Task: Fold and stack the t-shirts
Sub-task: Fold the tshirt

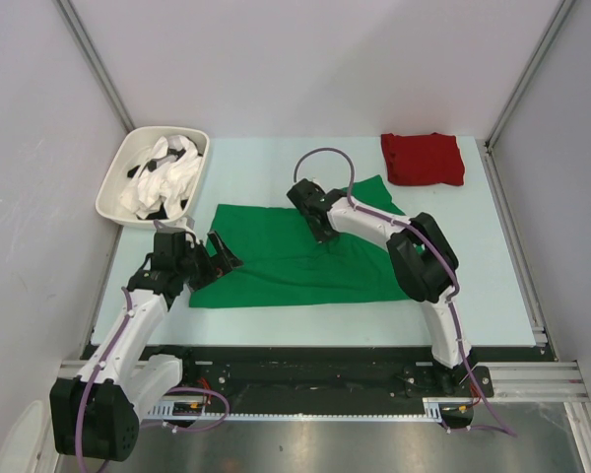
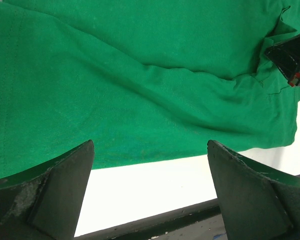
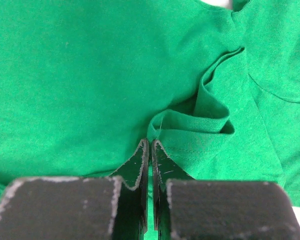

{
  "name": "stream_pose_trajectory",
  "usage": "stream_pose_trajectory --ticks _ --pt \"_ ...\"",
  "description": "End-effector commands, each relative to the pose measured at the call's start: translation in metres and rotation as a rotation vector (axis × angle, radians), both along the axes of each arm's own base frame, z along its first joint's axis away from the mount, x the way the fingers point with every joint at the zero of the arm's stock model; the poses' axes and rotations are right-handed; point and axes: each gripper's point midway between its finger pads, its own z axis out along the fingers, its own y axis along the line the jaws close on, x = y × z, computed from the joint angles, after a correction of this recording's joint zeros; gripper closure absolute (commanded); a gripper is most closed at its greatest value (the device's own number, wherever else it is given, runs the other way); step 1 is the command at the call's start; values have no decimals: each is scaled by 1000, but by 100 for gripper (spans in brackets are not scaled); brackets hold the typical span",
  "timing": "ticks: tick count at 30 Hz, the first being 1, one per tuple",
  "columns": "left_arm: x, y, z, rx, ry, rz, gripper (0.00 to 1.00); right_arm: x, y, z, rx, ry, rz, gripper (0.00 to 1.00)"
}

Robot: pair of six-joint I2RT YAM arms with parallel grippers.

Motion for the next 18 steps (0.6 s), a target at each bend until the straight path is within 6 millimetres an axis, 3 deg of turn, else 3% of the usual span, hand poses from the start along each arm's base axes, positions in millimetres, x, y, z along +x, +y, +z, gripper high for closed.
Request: stream_pose_trajectory --ticks 1,15,18 --pt "5 0 7 8 -42 -14 0 -5 11 24 51 -40 23 100" --pt "5 0 7 9 -48 -17 0 -31 45 14 214 41 116 100" --pt "4 0 8 10 -48 -16 0 -35 51 16 252 51 130 95"
